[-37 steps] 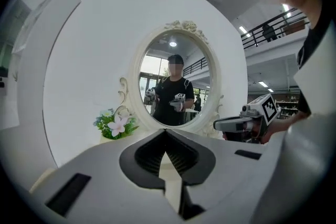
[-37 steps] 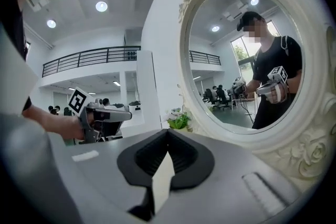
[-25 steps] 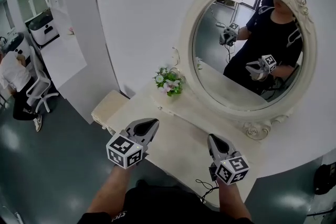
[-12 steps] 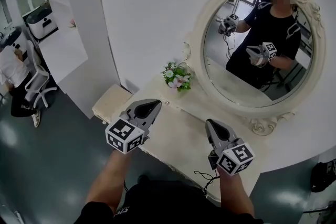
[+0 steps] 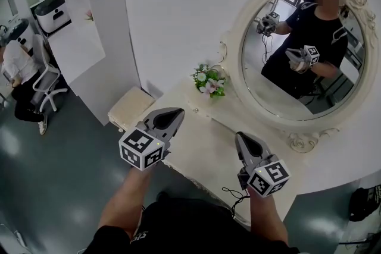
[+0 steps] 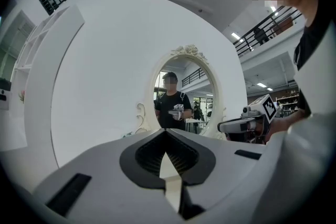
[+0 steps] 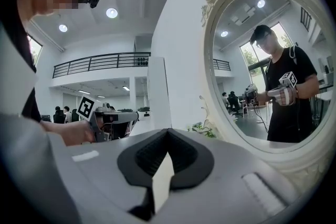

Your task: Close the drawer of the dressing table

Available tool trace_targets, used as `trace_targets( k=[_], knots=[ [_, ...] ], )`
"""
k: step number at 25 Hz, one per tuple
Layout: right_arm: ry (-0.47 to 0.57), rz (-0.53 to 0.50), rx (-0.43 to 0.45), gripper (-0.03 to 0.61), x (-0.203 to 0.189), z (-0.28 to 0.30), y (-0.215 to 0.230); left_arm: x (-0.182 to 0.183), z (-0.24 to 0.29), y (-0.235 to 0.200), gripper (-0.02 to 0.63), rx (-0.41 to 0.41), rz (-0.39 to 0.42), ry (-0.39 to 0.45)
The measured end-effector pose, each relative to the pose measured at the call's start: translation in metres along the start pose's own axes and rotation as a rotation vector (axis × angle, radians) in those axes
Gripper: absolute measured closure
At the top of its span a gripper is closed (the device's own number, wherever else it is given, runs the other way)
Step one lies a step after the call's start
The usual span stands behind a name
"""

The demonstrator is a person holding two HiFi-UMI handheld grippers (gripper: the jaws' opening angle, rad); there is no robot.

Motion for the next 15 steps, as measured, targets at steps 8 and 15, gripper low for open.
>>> trace_targets(
  k=[8,15],
  knots=[
    [-0.006,-0.004,0.006,0.571,-0.002,-0.004,-0.003,-0.010,-0.005,-0.002,0.610,0.071,-0.055,-0.041],
    [-0.019,-0.020,0.037,0.571,-0.007,-0.002,-0.012,-0.020,-0.004,0.007,0.611,0.015,-0.107,-0.022]
  ],
)
Point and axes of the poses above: the fingertips, and each gripper's own axes: z forward along the fingers, y to its right, x out of its top, the point moved 6 cm from there along -z, backward along the fingers, and after that the axes turned 7 degrees about -y, right-handed, at the moved point
